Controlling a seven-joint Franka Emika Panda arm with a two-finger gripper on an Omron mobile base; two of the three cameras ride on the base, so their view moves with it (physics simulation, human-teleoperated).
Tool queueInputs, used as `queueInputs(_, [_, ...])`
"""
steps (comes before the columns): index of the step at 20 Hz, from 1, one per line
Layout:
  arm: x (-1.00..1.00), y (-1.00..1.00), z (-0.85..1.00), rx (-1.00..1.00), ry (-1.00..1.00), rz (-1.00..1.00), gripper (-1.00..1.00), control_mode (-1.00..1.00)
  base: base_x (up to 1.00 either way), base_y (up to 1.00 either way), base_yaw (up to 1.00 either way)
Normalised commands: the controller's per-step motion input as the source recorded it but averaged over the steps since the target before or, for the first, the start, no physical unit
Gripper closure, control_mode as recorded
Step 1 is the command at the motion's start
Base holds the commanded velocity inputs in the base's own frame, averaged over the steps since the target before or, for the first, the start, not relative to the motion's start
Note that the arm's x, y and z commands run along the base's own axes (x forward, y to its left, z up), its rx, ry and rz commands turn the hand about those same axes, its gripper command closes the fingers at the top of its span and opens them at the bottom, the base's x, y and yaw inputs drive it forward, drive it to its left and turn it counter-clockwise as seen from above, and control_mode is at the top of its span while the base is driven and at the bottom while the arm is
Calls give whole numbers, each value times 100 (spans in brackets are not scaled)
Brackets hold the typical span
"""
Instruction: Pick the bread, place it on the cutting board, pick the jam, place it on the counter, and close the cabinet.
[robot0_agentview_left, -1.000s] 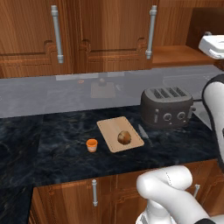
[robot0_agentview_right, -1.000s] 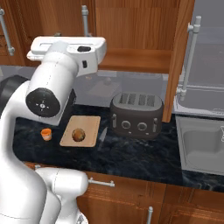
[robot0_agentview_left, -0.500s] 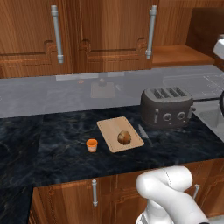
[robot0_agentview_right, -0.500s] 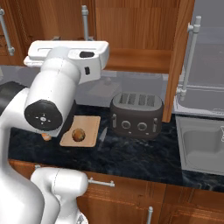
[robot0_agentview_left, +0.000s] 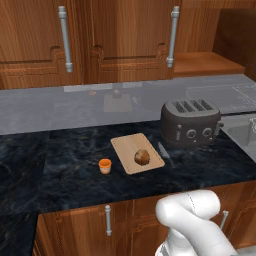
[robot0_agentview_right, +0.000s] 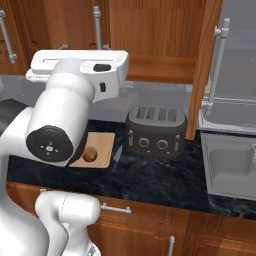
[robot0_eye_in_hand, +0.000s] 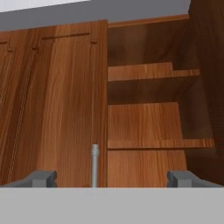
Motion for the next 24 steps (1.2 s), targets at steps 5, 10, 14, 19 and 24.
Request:
queueInputs(5, [-37, -21, 0, 0, 0, 1, -100, -100, 0, 0, 0])
queueInputs(10, [-37, -15, 0, 0, 0, 0, -100, -100, 0, 0, 0])
queueInputs(14, [-29, -10, -3, 0, 0, 0, -100, -100, 0, 0, 0])
queueInputs(19, [-25, -8, -12, -1, 0, 0, -100, -100, 0, 0, 0])
queueInputs(24, [-23, -15, -17, -2, 0, 0, -100, -100, 0, 0, 0])
